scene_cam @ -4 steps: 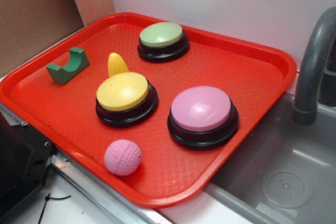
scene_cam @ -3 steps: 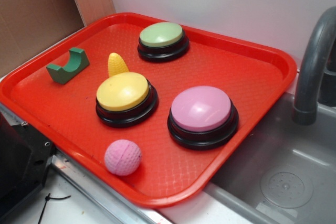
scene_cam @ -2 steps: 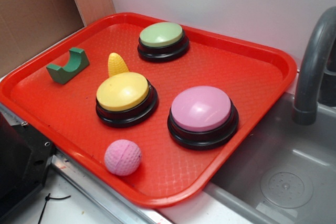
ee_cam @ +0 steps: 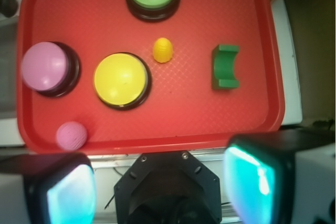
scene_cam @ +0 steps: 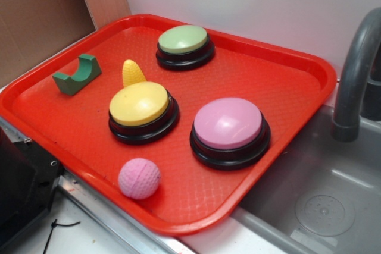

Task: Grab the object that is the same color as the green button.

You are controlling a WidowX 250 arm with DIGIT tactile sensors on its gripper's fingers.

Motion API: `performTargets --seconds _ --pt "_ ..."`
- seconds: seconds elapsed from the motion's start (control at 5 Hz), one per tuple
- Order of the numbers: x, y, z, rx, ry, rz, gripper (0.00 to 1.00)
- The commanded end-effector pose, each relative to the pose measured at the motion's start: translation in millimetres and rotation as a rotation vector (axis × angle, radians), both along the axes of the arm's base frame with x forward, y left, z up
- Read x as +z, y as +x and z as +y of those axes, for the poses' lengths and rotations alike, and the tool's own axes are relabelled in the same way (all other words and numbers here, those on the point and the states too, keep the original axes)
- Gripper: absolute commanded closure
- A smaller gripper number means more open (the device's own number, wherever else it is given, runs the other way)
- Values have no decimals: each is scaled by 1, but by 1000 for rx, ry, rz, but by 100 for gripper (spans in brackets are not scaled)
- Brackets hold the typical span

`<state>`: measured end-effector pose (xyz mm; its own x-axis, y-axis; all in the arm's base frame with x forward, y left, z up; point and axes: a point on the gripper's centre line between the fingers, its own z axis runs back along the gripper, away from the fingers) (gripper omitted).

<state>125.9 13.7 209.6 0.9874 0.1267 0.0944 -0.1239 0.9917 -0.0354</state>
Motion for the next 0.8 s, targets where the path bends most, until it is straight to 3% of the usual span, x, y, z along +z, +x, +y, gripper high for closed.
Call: performTargets --seconds 0.0,0.6 --pt "-39 14 43 148 81 -48 0" --pt "-115 30 95 261 139 13 0"
